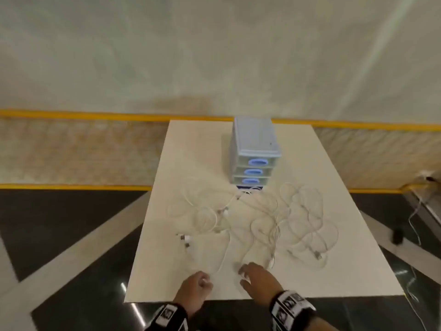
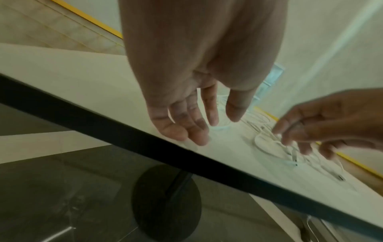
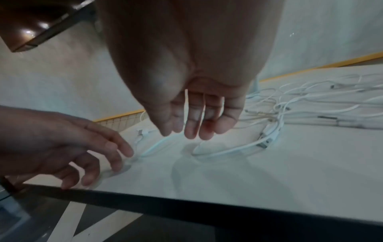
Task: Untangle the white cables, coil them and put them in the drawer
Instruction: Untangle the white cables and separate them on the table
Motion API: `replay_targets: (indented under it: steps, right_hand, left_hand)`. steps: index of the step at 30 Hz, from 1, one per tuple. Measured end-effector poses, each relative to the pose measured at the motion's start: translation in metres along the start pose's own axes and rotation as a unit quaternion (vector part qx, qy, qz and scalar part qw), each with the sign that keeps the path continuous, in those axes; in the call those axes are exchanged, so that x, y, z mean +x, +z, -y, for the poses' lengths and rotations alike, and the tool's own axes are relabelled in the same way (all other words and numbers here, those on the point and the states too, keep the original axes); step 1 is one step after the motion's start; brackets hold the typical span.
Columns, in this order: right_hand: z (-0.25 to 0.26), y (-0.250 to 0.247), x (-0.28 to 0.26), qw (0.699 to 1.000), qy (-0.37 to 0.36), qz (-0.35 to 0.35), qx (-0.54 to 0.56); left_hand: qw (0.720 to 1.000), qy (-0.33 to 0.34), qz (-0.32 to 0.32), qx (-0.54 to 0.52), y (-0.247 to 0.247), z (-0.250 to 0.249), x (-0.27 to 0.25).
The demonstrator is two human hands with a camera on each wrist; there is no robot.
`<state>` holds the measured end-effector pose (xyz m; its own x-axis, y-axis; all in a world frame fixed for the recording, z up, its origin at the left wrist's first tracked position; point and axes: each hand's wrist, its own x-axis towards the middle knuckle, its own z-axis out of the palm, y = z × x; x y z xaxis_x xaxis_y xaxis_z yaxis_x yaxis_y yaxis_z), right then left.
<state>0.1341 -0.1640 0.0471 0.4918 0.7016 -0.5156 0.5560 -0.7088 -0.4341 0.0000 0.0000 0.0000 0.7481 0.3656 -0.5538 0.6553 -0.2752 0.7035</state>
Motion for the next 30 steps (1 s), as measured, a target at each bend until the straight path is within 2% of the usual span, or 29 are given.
replay_targets:
  steps: [3, 8, 10, 12, 15, 17, 19, 20, 22, 25, 26, 27, 30]
  right_hand:
    - [0.008, 0.004, 0.017, 1.000, 0.007, -0.005, -0.006]
    - [0.016, 0.007, 0.046, 0.994, -0.068, 0.011, -0.089]
    - [0.017, 0.007, 0.056, 0.987, -0.091, 0.013, -0.135]
    - [0.017, 0.002, 0.061, 0.974, -0.119, -0.032, -0.190]
    - [0.011, -0.012, 0.068, 0.959, -0.153, -0.062, -0.229]
    - [0.005, -0.023, 0.074, 0.954, -0.213, -0.082, -0.193]
    - [0.001, -0.037, 0.078, 0.940, -0.269, -0.114, -0.176]
    - [-0.001, -0.042, 0.079, 0.930, -0.293, -0.141, -0.174]
    - [-0.005, -0.054, 0.078, 0.920, -0.323, -0.174, -0.143]
    - [-0.015, -0.066, 0.075, 0.923, -0.329, -0.175, -0.098]
    - [-0.018, -0.069, 0.073, 0.926, -0.322, -0.171, -0.097]
    - [-0.020, -0.071, 0.070, 0.931, -0.315, -0.163, -0.087]
    - [-0.026, -0.078, 0.065, 0.959, -0.268, -0.096, -0.004]
  left_hand:
    - [0.996, 0.028, -0.050, 0.075, 0.008, 0.001, 0.011]
    - [0.984, 0.035, -0.068, 0.158, 0.011, -0.010, 0.026]
    - [0.980, 0.059, -0.092, 0.165, 0.011, -0.015, 0.031]
    - [0.979, 0.075, -0.124, 0.145, 0.012, -0.021, 0.033]
    - [0.979, 0.068, -0.192, 0.019, 0.009, -0.040, 0.029]
    - [0.959, -0.012, -0.234, -0.158, 0.001, -0.062, 0.027]
    - [0.900, -0.081, -0.240, -0.355, -0.006, -0.084, 0.031]
    - [0.869, -0.094, -0.226, -0.430, -0.011, -0.094, 0.034]
    - [0.822, -0.085, -0.193, -0.529, -0.020, -0.110, 0.039]
    - [0.760, -0.060, -0.172, -0.624, -0.033, -0.132, 0.046]
    - [0.752, -0.050, -0.164, -0.637, -0.036, -0.139, 0.049]
    - [0.756, -0.045, -0.152, -0.635, -0.038, -0.146, 0.051]
    - [0.789, -0.035, -0.127, -0.601, -0.037, -0.159, 0.059]
